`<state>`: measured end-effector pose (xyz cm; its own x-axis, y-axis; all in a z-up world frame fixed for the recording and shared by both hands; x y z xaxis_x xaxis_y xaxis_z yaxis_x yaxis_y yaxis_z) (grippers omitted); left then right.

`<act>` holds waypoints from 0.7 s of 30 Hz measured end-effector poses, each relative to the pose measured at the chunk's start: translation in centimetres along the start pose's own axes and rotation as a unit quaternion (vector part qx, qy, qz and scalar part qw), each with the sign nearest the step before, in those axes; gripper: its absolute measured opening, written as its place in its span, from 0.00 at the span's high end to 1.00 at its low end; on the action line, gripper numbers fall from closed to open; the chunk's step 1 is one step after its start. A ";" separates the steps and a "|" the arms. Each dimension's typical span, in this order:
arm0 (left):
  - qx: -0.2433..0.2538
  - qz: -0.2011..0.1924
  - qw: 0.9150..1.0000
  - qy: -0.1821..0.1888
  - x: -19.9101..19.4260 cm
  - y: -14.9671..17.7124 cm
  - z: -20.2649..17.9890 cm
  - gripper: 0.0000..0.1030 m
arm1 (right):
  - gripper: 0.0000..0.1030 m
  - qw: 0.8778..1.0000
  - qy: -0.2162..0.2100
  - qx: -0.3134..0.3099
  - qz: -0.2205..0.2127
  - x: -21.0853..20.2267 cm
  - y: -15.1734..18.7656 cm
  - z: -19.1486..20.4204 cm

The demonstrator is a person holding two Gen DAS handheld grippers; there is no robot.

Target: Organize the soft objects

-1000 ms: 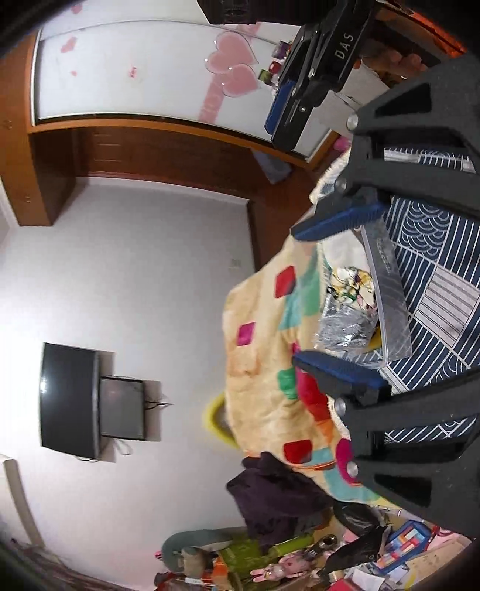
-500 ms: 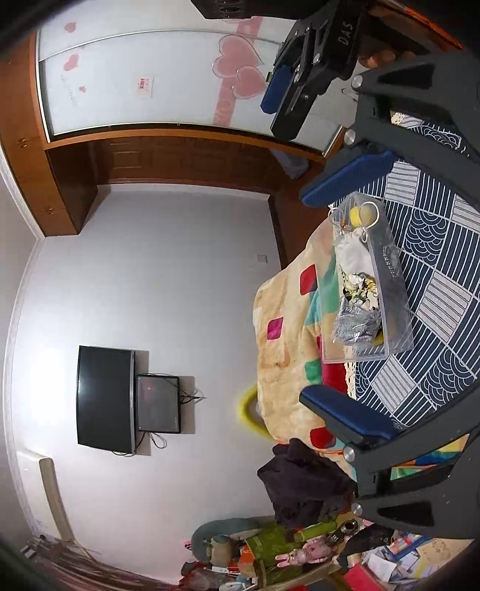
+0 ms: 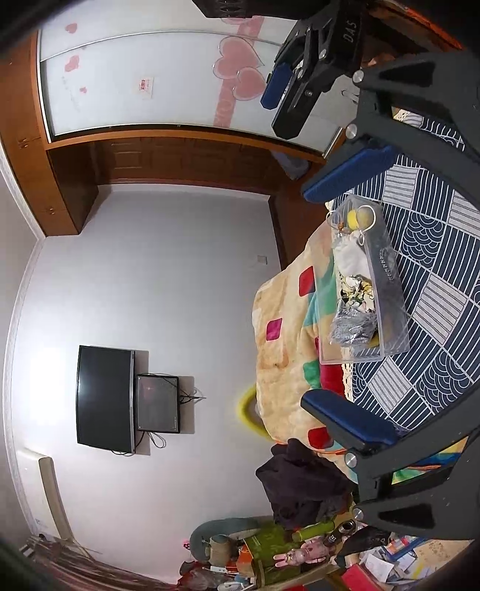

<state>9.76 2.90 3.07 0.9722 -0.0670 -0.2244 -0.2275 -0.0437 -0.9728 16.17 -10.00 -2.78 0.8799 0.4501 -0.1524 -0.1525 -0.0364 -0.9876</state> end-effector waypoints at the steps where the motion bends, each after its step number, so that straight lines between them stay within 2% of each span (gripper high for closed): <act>1: 0.000 0.000 1.000 0.000 0.0 0.0 0.0 0.01 | 0.01 1.000 -0.001 -0.001 0.000 -0.1 0.1 0.0; 21: 0.004 -0.002 1.000 -0.001 -0.6 0.1 0.1 0.00 | 0.01 1.000 -0.002 -0.006 -0.004 -0.5 0.0 0.1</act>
<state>9.19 3.04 3.12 0.9731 -0.0659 -0.2207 -0.2234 -0.0367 -0.9740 15.69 -10.13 -2.68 0.8795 0.4537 -0.1439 -0.1395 -0.0434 -0.9893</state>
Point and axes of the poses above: each gripper's, at about its wrist camera, not at the fingertips, and x roughly the way its jaws point, z to its left, y to its underside, the point moved 6 cm from there along x, roughly the way its jaws point, and after that the axes turned 2 degrees about y, right-handed, at the moved point
